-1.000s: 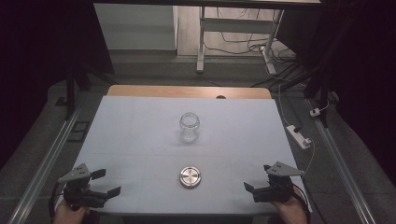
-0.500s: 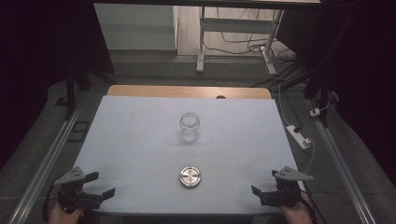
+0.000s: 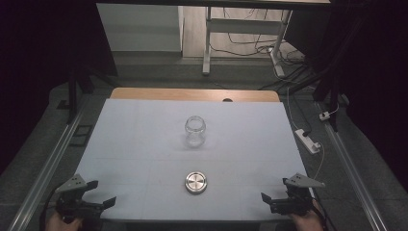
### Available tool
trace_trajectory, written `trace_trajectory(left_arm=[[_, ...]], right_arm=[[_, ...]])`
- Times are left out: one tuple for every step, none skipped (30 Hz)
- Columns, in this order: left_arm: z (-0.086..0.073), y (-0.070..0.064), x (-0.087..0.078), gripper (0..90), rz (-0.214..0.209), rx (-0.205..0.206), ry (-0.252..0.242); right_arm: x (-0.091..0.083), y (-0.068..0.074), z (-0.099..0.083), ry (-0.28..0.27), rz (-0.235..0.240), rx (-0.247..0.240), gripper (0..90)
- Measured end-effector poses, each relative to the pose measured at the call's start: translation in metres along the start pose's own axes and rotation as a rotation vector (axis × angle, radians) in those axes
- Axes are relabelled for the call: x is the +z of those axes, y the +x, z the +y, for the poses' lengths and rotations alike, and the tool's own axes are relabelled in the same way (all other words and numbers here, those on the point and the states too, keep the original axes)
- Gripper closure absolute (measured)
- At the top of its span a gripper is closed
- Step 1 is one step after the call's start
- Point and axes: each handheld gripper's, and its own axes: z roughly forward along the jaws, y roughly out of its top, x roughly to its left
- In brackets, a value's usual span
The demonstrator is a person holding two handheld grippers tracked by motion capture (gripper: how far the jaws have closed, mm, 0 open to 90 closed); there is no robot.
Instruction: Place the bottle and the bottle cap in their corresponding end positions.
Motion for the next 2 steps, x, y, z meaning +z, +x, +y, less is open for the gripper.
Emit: trace_trajectory(left_arm=[[0.0003,0.0000,0.0003,0.0,-0.001,0.001,0.002],[0.0007,0.0000,0.0008,0.0,-0.002,0.000,0.006]], right_arm=[[0.0004,0.0000,0.0000,0.002,-0.001,-0.001,0.0],[0.0009,-0.0001,0.0000,0.005,0.000,-0.001,0.0]])
